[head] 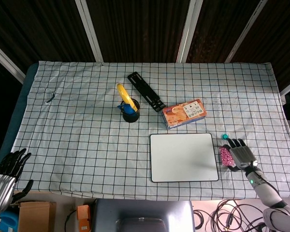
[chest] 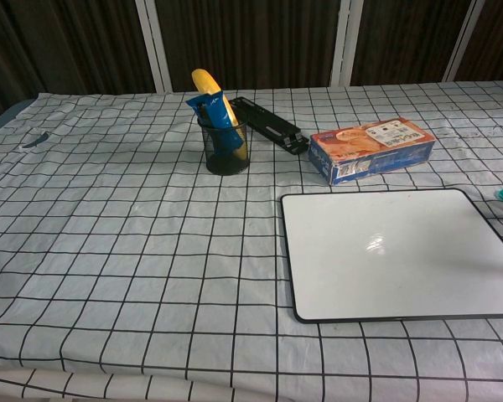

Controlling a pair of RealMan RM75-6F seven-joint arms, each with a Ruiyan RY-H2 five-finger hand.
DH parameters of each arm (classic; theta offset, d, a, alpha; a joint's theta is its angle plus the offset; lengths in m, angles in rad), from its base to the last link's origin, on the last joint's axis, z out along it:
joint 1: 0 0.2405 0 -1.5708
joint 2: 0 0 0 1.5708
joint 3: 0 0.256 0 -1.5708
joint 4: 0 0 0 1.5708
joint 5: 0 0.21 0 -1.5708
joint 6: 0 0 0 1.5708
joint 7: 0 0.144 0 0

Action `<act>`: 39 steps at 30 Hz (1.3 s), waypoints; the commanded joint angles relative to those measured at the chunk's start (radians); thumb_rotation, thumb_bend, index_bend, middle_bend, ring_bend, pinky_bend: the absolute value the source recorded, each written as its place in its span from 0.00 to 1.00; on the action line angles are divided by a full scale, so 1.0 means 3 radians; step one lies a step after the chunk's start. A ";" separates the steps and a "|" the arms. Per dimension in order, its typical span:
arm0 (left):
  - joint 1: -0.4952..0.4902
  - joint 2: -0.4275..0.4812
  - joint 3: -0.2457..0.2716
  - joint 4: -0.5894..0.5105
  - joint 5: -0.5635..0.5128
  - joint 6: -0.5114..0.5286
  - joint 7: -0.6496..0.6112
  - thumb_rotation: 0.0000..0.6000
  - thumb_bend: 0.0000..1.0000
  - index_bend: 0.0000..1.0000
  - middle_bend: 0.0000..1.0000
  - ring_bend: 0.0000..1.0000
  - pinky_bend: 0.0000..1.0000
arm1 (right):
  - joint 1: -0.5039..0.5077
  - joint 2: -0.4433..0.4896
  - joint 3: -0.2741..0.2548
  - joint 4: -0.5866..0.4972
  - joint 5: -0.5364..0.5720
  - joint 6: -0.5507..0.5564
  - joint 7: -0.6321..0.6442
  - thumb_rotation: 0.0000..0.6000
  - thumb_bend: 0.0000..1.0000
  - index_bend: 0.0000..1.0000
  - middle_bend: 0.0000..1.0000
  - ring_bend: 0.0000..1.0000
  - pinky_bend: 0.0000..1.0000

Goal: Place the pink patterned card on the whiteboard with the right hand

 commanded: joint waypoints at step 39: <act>0.0013 0.0019 0.0003 0.0024 0.0010 0.0044 -0.0056 1.00 0.36 0.00 0.00 0.00 0.09 | 0.0370 -0.0137 0.0170 -0.1095 0.0367 0.0502 -0.1296 1.00 0.19 0.13 0.00 0.00 0.01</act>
